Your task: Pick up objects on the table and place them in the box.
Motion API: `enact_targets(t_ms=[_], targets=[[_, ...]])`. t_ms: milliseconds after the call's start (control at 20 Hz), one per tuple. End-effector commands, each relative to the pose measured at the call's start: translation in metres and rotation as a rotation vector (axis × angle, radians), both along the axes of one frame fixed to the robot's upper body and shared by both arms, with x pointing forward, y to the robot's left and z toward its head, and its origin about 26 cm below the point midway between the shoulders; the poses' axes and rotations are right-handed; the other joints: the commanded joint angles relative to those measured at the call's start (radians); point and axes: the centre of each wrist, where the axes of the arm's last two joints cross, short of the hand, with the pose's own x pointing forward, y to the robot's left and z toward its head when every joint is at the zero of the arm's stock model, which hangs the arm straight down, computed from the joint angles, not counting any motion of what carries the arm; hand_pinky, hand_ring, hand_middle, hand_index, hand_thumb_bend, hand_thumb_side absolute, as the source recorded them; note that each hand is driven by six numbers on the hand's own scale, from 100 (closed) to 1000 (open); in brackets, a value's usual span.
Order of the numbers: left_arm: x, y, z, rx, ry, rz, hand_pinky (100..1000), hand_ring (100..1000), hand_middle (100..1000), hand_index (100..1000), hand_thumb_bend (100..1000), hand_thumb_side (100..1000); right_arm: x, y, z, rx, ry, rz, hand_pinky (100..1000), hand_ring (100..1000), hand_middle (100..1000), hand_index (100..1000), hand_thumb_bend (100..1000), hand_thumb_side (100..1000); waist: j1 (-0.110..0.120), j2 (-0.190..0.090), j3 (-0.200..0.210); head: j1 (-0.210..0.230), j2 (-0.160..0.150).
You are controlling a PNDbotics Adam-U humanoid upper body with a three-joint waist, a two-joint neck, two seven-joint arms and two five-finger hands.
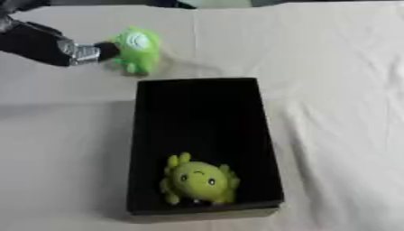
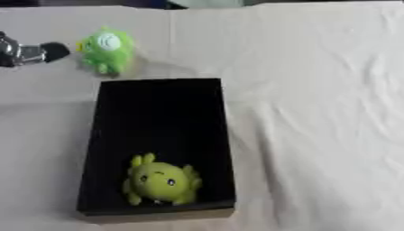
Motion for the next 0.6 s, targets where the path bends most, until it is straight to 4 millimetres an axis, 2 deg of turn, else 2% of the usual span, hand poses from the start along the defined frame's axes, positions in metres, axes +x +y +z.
enact_targets(t_ms=[50,250,600], targets=[[0.012,-0.002,0.003,0.066,0.023,0.039,907,904,871,915,759,802,-0.006,-0.003,0.011,0.002,-0.040,-0.009,822,803,725,834,100,1000,0.003,-0.023,-0.003,0.003,-0.011],[0.033,-0.006,-0.001,0.107,0.064,0.092,911,912,886,919,798,731,-0.005,-0.002,0.009,0.017,-0.033,-0.001,821,800,721,831,100,1000,0.009,-0.023,-0.005,0.006,-0.011],[0.062,-0.009,-0.006,0.100,0.095,0.164,896,903,894,912,735,647,-0.005,-0.001,0.007,0.041,-0.032,0.008,821,794,715,828,100,1000,0.013,-0.018,-0.010,0.017,-0.018]])
